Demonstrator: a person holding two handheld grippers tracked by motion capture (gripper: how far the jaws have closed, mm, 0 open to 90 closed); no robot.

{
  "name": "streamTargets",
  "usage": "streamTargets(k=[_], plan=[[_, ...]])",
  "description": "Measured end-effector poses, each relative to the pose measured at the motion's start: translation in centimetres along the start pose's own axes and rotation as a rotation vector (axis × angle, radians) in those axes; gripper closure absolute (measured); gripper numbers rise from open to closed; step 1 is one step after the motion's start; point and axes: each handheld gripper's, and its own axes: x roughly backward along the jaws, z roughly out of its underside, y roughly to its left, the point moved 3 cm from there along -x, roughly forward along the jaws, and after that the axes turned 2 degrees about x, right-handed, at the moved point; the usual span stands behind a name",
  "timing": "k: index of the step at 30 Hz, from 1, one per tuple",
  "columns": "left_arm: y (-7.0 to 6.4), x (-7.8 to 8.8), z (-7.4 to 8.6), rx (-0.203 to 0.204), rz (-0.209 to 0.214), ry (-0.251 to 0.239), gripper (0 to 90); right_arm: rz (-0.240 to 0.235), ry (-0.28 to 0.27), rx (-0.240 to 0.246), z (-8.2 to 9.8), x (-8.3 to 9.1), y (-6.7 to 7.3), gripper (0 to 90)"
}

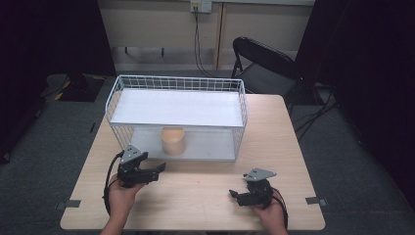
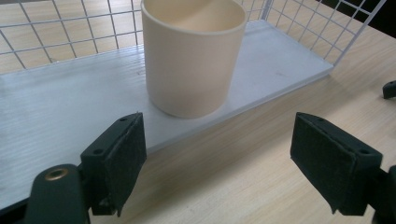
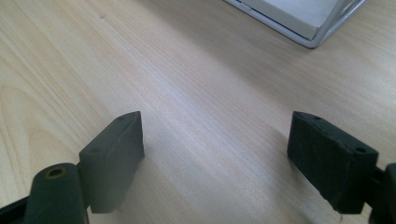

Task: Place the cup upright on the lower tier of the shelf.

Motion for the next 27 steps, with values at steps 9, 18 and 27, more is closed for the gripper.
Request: streamTargets(k=[9,18,27], plan=[[0.6,0.9,0.7,-0.01,0.01,0.011,17.4,0.0,0.0,0.0,0.0,0.0,0.0,18.0],[1.7,1.9,1.8,-0.018,0.01,0.034,17.3,0.0,0.0,0.0,0.0,0.0,0.0,17.9],[2.8,2.6,2.8,-0.022,0.005,0.05,17.2,0.001,0.001,0.0,0.0,0.0,0.0,18.0]])
